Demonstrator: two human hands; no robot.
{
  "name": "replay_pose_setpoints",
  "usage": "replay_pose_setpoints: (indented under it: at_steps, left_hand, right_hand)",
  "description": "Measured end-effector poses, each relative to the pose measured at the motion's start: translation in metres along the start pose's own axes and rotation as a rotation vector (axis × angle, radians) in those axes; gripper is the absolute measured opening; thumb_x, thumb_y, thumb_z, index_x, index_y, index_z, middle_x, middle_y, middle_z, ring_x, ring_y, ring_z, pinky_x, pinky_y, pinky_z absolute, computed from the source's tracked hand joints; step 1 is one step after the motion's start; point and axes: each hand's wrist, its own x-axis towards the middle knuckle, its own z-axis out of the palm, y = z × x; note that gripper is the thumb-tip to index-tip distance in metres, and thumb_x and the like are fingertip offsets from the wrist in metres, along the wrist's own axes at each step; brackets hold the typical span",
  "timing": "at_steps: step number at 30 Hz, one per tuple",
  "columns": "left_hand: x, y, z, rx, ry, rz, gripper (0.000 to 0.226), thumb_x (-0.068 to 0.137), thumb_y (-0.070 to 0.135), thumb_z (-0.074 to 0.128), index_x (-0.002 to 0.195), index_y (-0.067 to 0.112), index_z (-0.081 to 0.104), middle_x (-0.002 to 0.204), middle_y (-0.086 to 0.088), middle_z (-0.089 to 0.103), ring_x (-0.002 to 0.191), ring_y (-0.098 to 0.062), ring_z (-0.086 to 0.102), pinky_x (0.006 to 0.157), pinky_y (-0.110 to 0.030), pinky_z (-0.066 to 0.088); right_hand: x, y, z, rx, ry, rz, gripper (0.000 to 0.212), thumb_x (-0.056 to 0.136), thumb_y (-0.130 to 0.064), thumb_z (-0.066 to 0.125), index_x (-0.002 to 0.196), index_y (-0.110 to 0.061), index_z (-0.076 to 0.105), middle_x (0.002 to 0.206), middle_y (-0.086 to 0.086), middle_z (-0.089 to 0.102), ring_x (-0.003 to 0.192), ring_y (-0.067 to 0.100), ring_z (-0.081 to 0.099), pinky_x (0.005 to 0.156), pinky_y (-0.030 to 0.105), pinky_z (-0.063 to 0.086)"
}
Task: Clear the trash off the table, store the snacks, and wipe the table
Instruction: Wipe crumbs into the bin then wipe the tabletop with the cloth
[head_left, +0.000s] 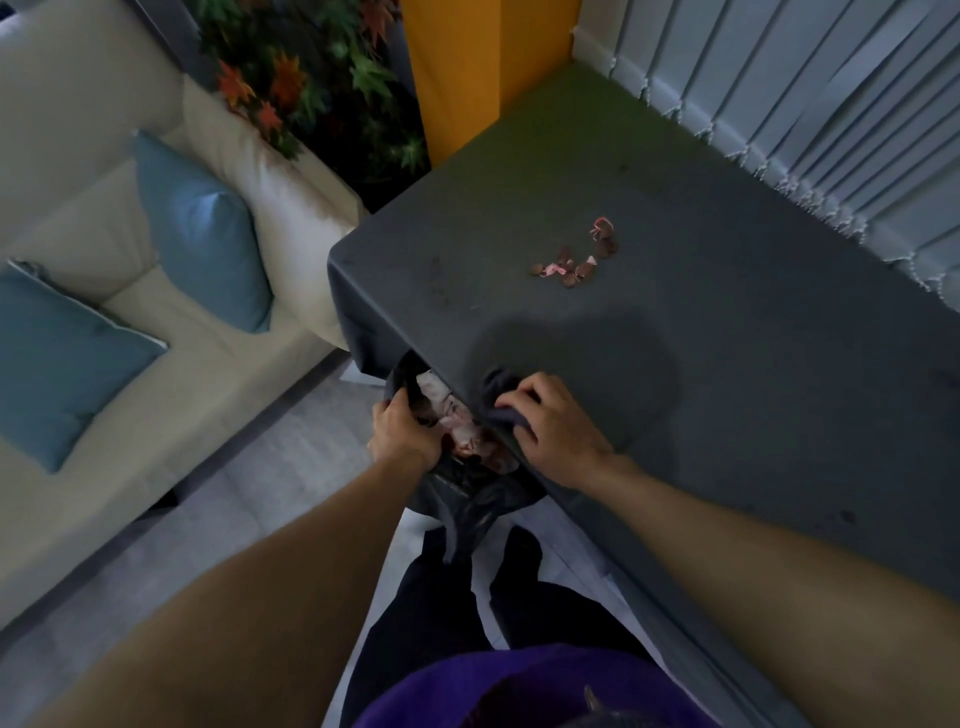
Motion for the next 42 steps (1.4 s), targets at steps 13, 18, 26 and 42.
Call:
replay_pose_setpoints:
  at_steps: [13, 18, 26, 42]
  left_hand:
    - [0.033, 0.008, -0.018, -0.039, -0.012, 0.024, 0.064, 0.089, 0.008, 0.059, 0.149, 0.016, 0.039, 0.148, -0.012, 0.039, 0.134, -0.035, 0.04, 0.111, -0.042, 0.036]
    - [0.05, 0.008, -0.024, -0.015, -0.036, 0.039, 0.069, 0.089, 0.005, 0.055, 0.153, 0.019, 0.033, 0.152, -0.01, 0.037, 0.138, -0.033, 0.037, 0.112, -0.041, 0.036]
    - [0.079, 0.005, -0.031, 0.016, -0.074, 0.055, 0.072, 0.084, 0.002, 0.052, 0.152, 0.021, 0.037, 0.151, -0.009, 0.039, 0.138, -0.032, 0.038, 0.11, -0.036, 0.038]
    - [0.104, -0.003, -0.03, 0.01, -0.105, 0.055, 0.068, 0.084, 0.001, 0.05, 0.149, 0.024, 0.043, 0.147, -0.007, 0.042, 0.134, -0.032, 0.041, 0.107, -0.036, 0.04]
  right_hand:
    - [0.02, 0.037, -0.016, -0.035, 0.285, 0.223, 0.037, 0.091, -0.008, 0.059, 0.128, -0.006, 0.062, 0.108, 0.012, 0.048, 0.096, 0.03, 0.049, 0.082, 0.041, 0.049]
    - [0.06, 0.068, -0.044, -0.063, 0.562, 0.476, 0.042, 0.089, -0.011, 0.047, 0.129, -0.006, 0.058, 0.111, 0.019, 0.047, 0.102, 0.038, 0.05, 0.093, 0.046, 0.045]
    - [0.118, 0.082, -0.049, -0.081, 0.444, 0.566, 0.039, 0.088, -0.007, 0.056, 0.127, -0.005, 0.06, 0.116, 0.02, 0.049, 0.105, 0.038, 0.051, 0.093, 0.04, 0.041]
    - [0.13, 0.065, -0.048, 0.03, 0.43, 0.416, 0.019, 0.085, -0.011, 0.055, 0.099, -0.005, 0.065, 0.103, 0.013, 0.049, 0.093, 0.03, 0.054, 0.082, 0.036, 0.045]
